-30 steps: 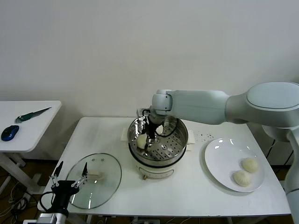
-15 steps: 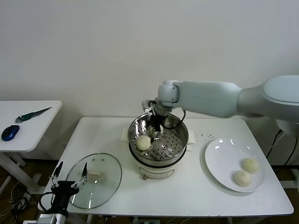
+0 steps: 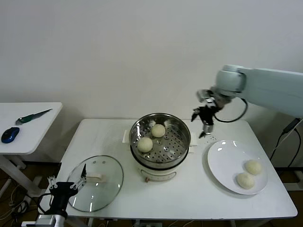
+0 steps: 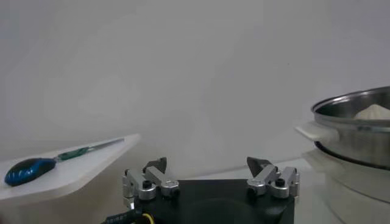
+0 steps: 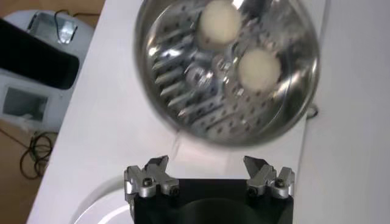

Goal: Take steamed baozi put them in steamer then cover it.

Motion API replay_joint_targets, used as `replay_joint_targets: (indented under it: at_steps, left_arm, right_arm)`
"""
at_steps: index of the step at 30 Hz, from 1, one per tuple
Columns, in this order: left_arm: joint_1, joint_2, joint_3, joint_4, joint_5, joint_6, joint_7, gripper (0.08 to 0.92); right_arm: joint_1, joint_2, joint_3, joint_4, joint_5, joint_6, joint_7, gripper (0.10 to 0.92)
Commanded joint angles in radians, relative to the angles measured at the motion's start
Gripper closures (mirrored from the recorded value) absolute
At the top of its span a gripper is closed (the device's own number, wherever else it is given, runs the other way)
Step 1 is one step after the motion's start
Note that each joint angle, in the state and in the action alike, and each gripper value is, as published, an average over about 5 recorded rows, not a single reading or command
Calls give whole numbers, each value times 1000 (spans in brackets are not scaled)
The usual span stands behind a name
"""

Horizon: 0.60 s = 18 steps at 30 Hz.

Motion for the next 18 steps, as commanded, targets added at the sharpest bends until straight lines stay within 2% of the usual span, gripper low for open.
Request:
replay_joint_targets:
  at_steps: [1,9,18]
  left_arm:
    - [-5,-3,-2,-8,7,6,-1,177]
    - [-3,-7,-6,-2,19,0,-1,177]
    - [-3,-20,-2,3,40,0,-1,177]
  right_arm:
    - [-398,-400,264,89,-357,52,-33,203]
    - [-848,-398,644,-26,-514,78,-28,203]
    - [-925,-325,703,-119,-551,78,-16,203]
